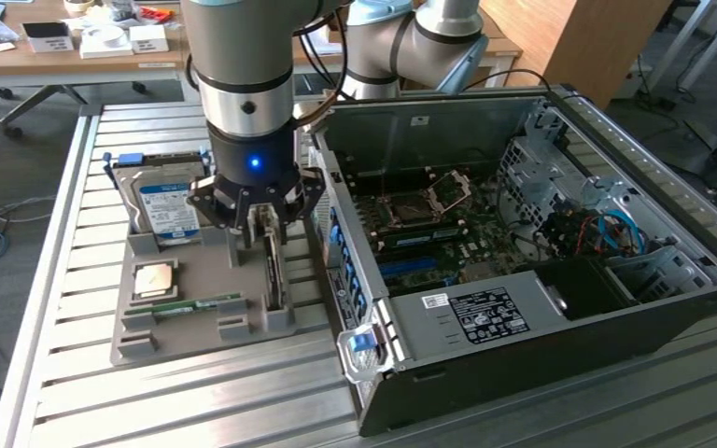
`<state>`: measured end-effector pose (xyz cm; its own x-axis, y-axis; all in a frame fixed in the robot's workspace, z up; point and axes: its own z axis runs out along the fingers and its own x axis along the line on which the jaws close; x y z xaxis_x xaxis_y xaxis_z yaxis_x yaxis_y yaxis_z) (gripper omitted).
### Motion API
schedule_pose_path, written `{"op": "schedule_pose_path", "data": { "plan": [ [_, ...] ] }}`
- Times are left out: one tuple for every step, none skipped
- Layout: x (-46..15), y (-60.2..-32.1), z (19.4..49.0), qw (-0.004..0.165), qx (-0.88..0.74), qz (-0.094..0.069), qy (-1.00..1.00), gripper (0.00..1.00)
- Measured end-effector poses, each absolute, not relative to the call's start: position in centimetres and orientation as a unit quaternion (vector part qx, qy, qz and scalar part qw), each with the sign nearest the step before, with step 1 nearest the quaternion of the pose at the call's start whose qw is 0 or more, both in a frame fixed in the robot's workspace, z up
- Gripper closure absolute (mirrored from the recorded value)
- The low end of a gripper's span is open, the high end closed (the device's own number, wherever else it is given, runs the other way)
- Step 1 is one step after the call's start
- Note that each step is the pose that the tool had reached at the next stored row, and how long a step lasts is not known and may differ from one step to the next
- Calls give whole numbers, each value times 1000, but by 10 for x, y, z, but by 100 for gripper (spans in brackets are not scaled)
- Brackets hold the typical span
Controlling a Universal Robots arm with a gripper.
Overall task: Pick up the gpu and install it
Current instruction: 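Pick up the gpu and move the gpu toward the slot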
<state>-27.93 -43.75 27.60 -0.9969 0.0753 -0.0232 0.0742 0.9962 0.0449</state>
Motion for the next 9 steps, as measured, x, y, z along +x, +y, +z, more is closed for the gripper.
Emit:
{"op": "schedule_pose_path", "data": {
  "plan": [
    [-279, -438, 276, 12, 37, 22, 999, 53],
    [-279, -437, 275, 12, 37, 22, 999, 53],
    [-279, -438, 275, 12, 37, 22, 999, 53],
    [-279, -438, 274, 12, 37, 22, 999, 53],
    [-279, -438, 273, 12, 37, 22, 999, 53],
    [-279, -438, 272, 12, 37, 22, 999, 53],
    [-279, -438, 272, 12, 37, 22, 999, 53],
    [-279, -438, 272, 12, 37, 22, 999, 53],
    [-279, -438, 272, 12, 37, 22, 999, 53]
  ]
}}
